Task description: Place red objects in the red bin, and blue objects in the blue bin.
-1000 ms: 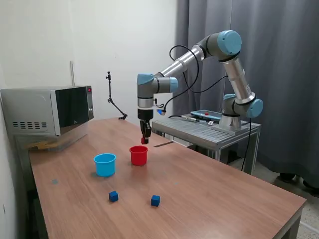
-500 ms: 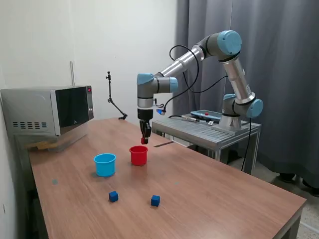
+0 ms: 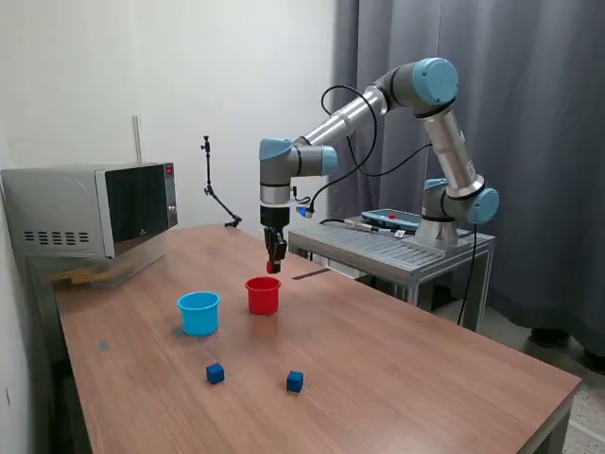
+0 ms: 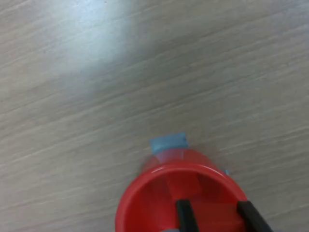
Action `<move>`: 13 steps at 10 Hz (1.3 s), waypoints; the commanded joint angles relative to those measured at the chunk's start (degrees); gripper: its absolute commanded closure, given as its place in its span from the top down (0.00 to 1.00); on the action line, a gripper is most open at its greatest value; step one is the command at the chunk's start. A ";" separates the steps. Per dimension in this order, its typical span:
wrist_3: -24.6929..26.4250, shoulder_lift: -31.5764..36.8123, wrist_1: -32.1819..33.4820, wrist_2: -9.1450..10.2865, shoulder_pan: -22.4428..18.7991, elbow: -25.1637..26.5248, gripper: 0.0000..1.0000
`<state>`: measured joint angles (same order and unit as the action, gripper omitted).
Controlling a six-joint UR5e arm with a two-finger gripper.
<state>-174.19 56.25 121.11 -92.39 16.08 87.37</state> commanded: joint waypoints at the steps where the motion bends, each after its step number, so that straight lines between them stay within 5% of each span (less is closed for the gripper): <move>1: -0.01 0.00 0.00 -0.07 0.00 0.08 0.00; 2: -0.01 0.00 0.09 -0.07 0.00 0.08 1.00; 8: -0.01 0.09 0.09 0.02 -0.35 -0.09 1.00; 11: 2.35 -3.48 -0.09 1.07 -10.77 -7.62 1.00; 13: 12.05 -8.07 0.00 1.08 -15.98 -14.13 1.00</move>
<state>-168.79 51.37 121.09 -91.37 4.16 78.00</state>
